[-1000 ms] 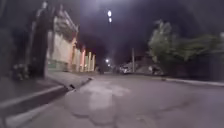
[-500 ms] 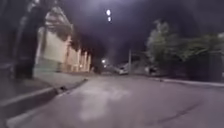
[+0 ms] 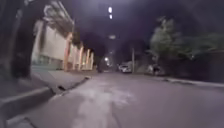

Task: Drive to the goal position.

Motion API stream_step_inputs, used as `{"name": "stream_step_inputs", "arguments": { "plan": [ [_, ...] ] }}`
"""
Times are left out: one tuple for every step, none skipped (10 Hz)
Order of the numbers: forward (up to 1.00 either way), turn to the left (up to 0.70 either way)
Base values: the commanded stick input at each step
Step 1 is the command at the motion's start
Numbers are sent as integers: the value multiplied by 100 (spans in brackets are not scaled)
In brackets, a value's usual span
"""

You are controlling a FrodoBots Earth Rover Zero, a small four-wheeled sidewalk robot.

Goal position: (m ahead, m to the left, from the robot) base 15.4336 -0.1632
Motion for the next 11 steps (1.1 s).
{"name": "stream_step_inputs", "arguments": {
  "plan": [
    [70, 0],
    [70, 0],
    [70, -4],
    [70, -29],
    [70, -35],
    [70, -35],
    [70, -35],
    [70, -35],
    [70, -35],
    [70, -35],
    [70, -4]
  ]
}}
